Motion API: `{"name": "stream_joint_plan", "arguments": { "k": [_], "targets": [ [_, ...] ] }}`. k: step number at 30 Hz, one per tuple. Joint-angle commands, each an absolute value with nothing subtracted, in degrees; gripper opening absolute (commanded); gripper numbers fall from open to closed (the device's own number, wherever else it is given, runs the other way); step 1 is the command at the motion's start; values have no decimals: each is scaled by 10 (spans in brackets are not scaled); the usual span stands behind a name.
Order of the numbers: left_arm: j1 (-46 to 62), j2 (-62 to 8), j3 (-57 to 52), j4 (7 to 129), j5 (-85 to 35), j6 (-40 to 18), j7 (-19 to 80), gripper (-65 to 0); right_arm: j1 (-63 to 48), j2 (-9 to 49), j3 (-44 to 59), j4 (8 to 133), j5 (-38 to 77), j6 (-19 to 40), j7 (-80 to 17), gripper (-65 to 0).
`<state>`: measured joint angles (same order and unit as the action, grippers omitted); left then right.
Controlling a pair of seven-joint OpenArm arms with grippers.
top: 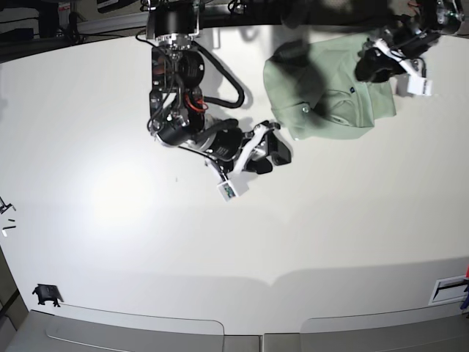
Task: Fold the T-shirt properly
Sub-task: 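Hold the bundle with the left gripper and pull it toward the left gripper's base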
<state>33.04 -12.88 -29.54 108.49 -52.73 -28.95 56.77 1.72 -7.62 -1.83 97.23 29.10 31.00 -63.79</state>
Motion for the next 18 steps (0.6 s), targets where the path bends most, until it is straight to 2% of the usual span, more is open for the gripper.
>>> {"name": "stream_joint_plan", "arguments": {
  "k": [1, 5, 7, 12, 18],
  "targets": [
    [333, -133, -285, 1094, -533, -296, 557, -384, 25, -74, -19, 982, 304, 312, -627, -377],
    [333, -133, -239, 1094, -481, -293, 550, -386, 23, -67, -19, 982, 304, 312, -626, -377],
    [333, -133, -229, 1094, -452, -272, 537, -391, 23, -67, -19, 982, 304, 312, -622, -377],
    [333, -134, -228, 1094, -418, -255, 520, -463, 23, -67, -19, 982, 304, 312, -620, -377],
    [333, -134, -234, 1094, -415, -255, 520, -467, 23, -67, -19, 982, 304, 312, -620, -377]
  ]
}}
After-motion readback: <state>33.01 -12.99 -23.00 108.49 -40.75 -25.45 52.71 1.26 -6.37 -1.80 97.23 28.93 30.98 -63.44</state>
